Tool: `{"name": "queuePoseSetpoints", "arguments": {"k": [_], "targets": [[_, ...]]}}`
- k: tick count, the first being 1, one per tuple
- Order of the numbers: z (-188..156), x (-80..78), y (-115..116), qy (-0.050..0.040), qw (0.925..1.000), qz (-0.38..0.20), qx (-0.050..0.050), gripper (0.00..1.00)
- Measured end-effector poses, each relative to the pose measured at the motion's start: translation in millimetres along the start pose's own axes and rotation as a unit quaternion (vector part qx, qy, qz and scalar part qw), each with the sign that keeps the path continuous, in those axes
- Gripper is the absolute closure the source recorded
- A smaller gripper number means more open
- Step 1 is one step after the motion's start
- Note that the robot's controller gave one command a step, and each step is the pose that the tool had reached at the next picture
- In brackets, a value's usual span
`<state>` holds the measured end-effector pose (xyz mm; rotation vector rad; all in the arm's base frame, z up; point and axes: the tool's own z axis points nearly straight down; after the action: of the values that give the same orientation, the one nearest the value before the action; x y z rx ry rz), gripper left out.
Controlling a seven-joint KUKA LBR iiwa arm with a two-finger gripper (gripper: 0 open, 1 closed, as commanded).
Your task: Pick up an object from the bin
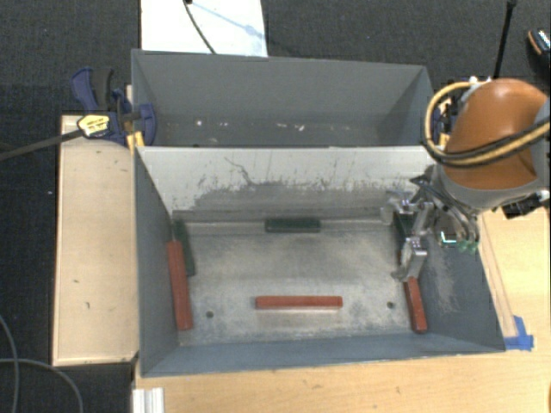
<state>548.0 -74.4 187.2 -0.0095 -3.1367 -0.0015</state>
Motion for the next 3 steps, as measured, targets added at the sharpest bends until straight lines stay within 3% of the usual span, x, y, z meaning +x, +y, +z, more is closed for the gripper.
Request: {"name": "queuePoseSetpoints", "arguments": {"k": [1,2,3], "targets": [[120,20.8,140,-0.0001,0.9982,-0.059,-0.001,0.0],[86,49.4,111,-0.002,0.999,-0.044,0.001,0.0],[72,65.0,131,-0.0007,0.9971,-0.077,0.001,0.0]]}}
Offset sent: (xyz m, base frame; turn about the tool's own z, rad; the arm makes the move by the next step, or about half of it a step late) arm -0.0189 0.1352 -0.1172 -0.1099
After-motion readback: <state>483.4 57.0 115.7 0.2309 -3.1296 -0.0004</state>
